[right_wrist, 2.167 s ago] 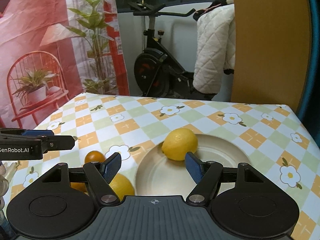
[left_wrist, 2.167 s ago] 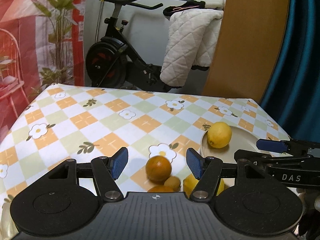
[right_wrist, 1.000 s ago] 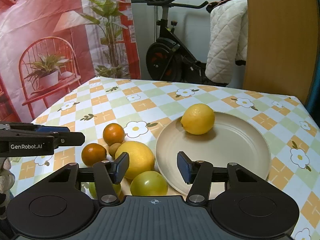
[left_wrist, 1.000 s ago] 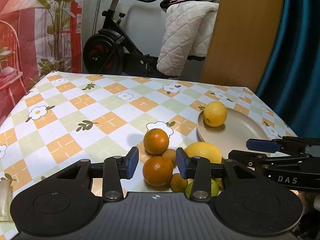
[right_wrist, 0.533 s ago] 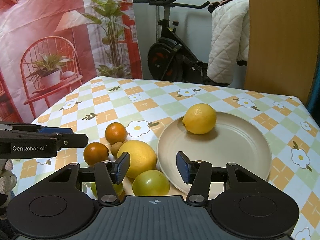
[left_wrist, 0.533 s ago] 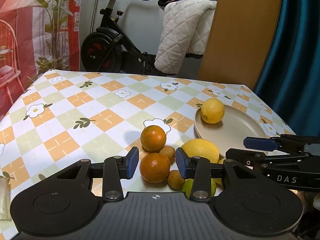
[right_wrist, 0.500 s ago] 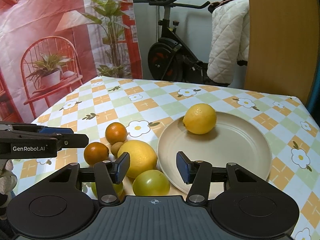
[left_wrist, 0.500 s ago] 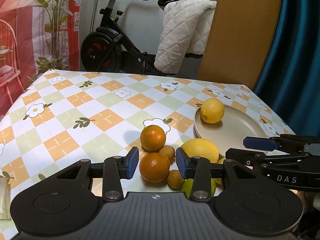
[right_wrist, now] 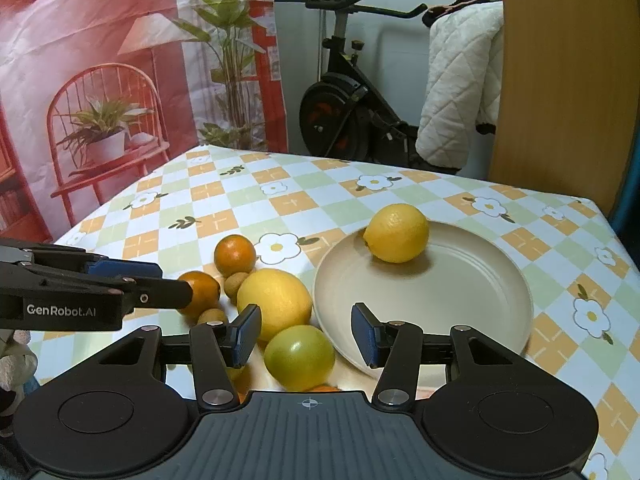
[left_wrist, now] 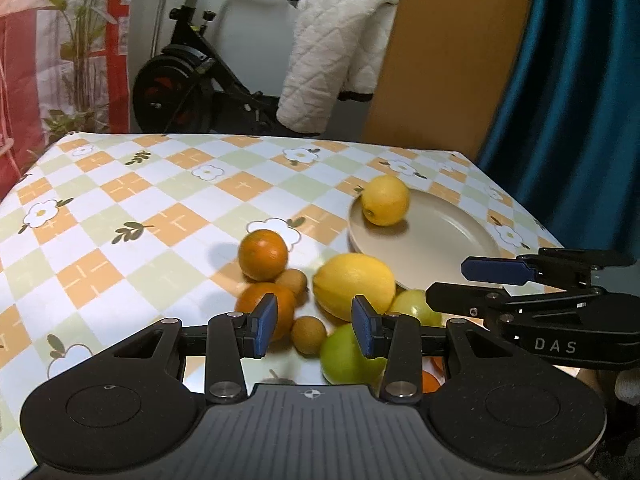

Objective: Organize fruits
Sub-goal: 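Withdraw both tools from the plate back toward the fruit cluster, then grasp an orange with the left tool while the right tool grasps another orange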

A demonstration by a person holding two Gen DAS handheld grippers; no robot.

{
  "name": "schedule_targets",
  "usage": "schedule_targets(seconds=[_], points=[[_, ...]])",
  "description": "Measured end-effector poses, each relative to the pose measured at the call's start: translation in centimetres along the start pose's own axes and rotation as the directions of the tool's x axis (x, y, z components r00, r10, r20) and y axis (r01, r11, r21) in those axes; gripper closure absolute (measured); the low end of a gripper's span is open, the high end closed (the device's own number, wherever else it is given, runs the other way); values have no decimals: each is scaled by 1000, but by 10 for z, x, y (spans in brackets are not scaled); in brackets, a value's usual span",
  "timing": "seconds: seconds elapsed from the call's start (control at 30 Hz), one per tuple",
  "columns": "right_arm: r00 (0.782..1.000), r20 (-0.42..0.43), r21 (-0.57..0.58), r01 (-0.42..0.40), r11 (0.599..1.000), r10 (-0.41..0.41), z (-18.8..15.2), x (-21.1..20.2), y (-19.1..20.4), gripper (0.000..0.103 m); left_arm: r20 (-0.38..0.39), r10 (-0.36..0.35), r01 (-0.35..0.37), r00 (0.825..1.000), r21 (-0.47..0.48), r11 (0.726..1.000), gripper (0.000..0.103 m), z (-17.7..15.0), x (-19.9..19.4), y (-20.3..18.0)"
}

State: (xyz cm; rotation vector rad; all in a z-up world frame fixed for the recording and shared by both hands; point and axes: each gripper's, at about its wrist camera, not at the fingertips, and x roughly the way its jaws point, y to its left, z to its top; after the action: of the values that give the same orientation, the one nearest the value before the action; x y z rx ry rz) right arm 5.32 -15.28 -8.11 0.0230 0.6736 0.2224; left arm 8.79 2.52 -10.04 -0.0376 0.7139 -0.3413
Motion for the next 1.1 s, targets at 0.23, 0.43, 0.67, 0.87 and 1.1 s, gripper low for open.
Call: schedule_targets(seconds=[0.23, 0.43, 0.67, 0.87, 1.1], points=[[1000, -16, -11, -2, 1000, 2, -6, -7, 0, 61, -8, -21, 21, 1000, -7, 1000, 60, -3, -4, -4], [1000, -22, 1, -8, 1000, 8, -13, -15, -5, 65, -38, -43, 44, 998, 17, 999, 60, -10, -3, -14], [999, -32, 20, -12, 1000, 12, -23, -24, -12, 68, -71, -92, 95, 993, 39, 995, 60, -15, -3, -28], [998, -59, 42, -16, 999, 19, -33, -25, -20, 68, -108, -118, 125, 987, 62, 990, 60, -23, 1, -39], [996, -83, 53, -20, 998, 24, -38, -23, -24, 68, -153, -131, 146, 979, 90, 985, 60, -28, 10, -47]])
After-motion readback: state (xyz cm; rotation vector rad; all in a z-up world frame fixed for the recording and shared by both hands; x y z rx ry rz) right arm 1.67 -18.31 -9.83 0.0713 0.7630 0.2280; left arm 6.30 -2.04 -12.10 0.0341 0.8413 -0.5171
